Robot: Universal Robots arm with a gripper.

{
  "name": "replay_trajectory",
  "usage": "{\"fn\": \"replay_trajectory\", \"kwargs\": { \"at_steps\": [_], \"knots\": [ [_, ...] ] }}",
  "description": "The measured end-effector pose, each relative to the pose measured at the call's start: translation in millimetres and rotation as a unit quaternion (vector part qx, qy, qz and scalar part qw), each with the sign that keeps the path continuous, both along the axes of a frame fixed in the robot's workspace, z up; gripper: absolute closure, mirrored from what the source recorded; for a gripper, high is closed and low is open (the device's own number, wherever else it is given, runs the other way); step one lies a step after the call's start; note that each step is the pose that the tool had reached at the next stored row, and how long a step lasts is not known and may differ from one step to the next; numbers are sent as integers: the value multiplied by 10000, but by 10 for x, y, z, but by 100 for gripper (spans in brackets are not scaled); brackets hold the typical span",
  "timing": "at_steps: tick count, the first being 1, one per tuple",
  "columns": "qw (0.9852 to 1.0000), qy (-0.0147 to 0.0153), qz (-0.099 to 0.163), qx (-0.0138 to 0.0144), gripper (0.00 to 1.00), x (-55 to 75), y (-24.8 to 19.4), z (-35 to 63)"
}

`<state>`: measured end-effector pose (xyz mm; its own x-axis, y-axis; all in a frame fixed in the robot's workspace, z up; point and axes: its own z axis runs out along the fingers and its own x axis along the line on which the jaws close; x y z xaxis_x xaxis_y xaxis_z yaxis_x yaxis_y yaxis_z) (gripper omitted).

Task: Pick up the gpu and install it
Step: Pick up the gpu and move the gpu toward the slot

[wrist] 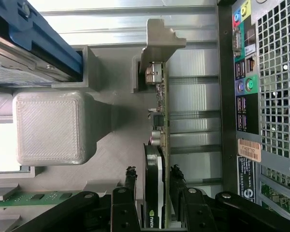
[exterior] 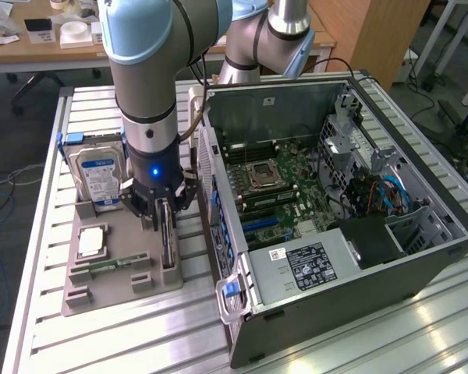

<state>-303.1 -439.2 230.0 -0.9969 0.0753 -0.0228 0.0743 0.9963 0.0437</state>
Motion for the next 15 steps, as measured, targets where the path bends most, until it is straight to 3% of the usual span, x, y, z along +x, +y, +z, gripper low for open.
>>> {"fn": "replay_trajectory", "kwargs": {
  "at_steps": [15],
  "knots": [
    [10000,0,0,11,58,1,13,-19]
  ]
}}
